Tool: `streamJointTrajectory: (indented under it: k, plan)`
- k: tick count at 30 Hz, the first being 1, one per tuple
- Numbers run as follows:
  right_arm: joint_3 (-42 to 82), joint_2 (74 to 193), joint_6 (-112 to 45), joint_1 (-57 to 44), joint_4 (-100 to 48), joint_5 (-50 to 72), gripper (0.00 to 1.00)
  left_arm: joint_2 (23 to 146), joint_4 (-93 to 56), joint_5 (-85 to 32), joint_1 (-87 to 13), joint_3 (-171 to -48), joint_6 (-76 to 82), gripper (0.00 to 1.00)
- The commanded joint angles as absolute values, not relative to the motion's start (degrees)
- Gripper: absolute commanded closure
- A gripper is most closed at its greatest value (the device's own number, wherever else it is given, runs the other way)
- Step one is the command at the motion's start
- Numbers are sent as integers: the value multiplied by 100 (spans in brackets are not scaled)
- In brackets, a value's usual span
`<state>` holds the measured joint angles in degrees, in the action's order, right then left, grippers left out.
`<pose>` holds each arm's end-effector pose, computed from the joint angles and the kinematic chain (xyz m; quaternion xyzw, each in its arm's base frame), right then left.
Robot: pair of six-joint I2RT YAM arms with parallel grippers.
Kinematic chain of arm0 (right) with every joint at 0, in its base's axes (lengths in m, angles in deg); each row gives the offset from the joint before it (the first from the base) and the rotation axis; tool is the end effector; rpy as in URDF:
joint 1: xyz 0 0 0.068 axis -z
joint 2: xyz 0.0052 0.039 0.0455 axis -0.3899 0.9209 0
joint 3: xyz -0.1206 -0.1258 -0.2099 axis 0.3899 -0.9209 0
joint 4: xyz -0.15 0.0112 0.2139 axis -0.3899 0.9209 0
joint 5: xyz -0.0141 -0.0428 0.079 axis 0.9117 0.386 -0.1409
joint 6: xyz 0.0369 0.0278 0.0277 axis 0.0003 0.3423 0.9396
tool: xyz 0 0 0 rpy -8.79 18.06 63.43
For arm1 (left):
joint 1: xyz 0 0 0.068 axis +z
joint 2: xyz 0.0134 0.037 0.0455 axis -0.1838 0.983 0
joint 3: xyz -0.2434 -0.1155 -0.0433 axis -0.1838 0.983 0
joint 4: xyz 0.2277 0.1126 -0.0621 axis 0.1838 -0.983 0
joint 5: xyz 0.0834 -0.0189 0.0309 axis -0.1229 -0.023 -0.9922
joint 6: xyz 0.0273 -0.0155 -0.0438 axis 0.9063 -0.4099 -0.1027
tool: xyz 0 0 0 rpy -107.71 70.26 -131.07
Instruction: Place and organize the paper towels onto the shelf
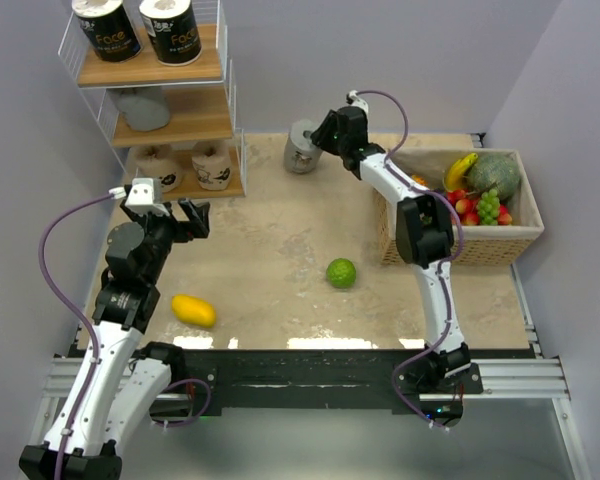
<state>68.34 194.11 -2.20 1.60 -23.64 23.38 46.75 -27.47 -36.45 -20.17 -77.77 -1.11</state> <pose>0.5422 0.2085 0.2237 0.1460 0.8068 0.2534 0.5134 0.1588 -0.0257 0.3394 -0.0504 0.7274 -0.1400 0.6699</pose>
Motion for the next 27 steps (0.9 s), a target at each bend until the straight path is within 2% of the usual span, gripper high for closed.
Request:
streamJointTrajectory:
  k: [1,9,14,19,23,27]
  plan:
    - [5719,17803,-7,124,-2908,1444,63,4591,-2620,-3568,-2087,-7815,-105,4]
    - [2346,15850,240,-543,-3575,1037,60,4520,-2620,-3498,-2122,-7815,-140,4]
    - [1148,15330,916,-1044,-4165,555,59,4512,-2620,-3428,-2131,-7797,-140,4]
    - [637,15119,1234,-1238,-4341,421,57,4503,-2646,-3401,-2131,-7788,-140,4]
    - [749,15022,883,-1212,-3781,650,40,4503,-2647,-3428,-2131,-7788,-123,4]
    - [1505,14943,-370,-1195,-2158,931,31,4564,-2690,-3463,-2131,-7771,-131,4]
